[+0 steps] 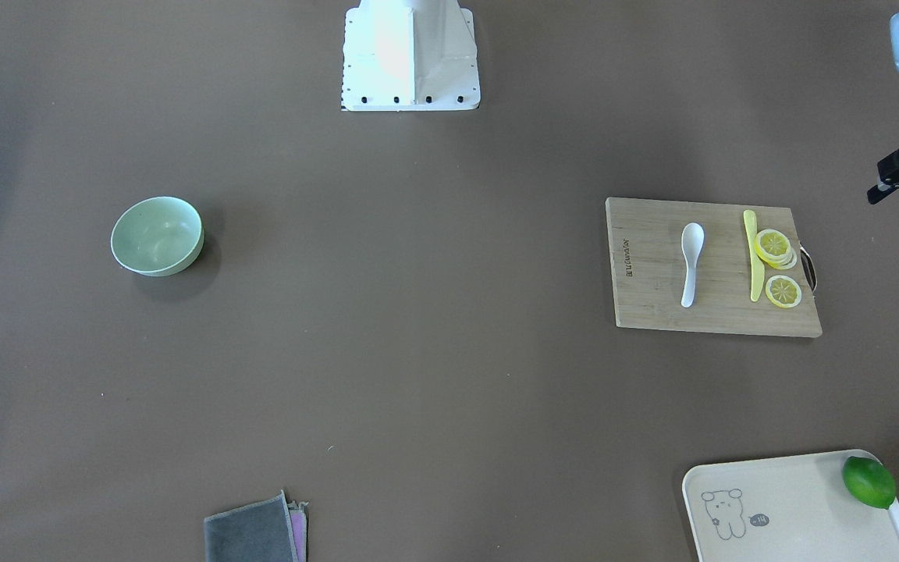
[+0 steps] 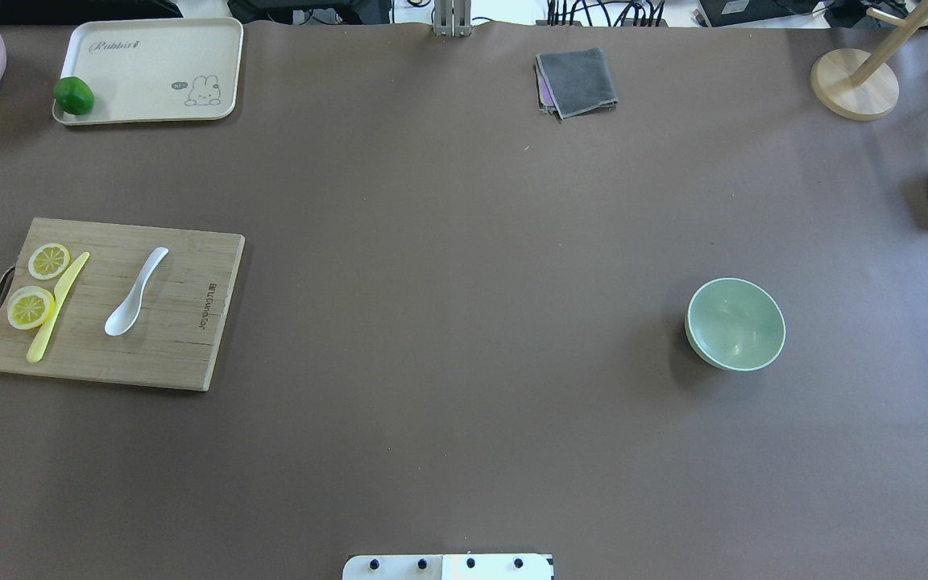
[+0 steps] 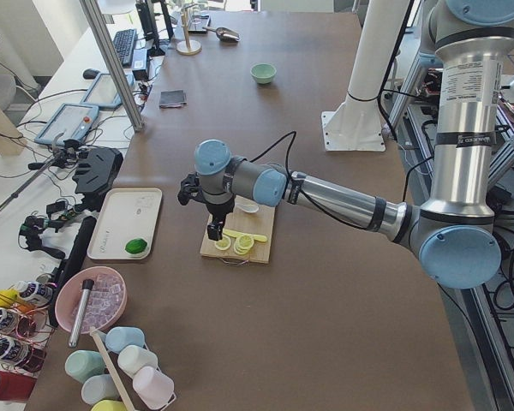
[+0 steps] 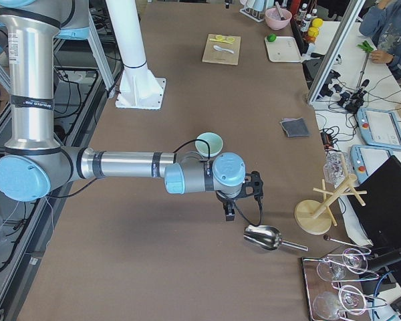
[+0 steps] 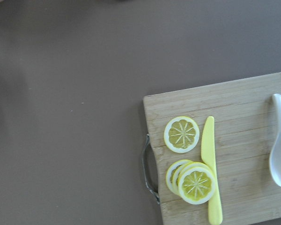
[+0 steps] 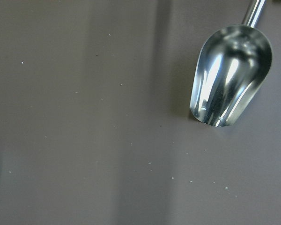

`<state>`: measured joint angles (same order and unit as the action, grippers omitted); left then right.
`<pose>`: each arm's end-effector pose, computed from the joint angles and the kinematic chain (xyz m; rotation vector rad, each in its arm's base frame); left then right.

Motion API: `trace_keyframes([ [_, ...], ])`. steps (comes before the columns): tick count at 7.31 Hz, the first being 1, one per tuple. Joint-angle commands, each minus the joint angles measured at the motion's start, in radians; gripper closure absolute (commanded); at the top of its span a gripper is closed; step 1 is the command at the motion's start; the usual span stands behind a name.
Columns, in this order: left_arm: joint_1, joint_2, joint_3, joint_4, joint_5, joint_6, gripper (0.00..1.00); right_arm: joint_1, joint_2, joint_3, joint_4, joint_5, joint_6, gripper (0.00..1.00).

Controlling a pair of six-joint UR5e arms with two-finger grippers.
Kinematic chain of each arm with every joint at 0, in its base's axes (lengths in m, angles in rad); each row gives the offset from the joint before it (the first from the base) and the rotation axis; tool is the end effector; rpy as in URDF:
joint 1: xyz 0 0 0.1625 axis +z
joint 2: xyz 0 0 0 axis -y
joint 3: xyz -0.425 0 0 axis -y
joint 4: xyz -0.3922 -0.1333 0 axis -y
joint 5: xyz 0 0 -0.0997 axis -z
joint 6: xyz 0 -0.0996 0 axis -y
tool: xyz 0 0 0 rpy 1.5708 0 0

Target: Place spoon in bowl

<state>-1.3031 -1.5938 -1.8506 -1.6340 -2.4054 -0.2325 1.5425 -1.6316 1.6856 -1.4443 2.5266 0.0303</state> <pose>0.0752 -0.4990 0.4972 0.1296 0.8851 0.1855 0.0385 -0.4755 0.6042 0.1385 -0.9576 -0.0844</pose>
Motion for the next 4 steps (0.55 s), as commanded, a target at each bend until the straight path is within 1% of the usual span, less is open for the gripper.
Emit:
trace_keyframes([
  [1,0.141,-0.008,0.004,-0.216,0.018,-0.347,0.02,-0.105,-0.001,0.045,0.103,0.001,0.181,0.00],
  [2,0.236,-0.021,-0.002,-0.281,0.107,-0.478,0.02,-0.178,0.001,0.049,0.175,-0.037,0.315,0.00],
  [3,0.307,-0.056,0.005,-0.302,0.179,-0.579,0.02,-0.249,0.002,0.054,0.259,-0.087,0.461,0.00],
  [4,0.347,-0.080,0.016,-0.299,0.201,-0.591,0.03,-0.344,0.012,0.068,0.306,-0.139,0.599,0.03],
])
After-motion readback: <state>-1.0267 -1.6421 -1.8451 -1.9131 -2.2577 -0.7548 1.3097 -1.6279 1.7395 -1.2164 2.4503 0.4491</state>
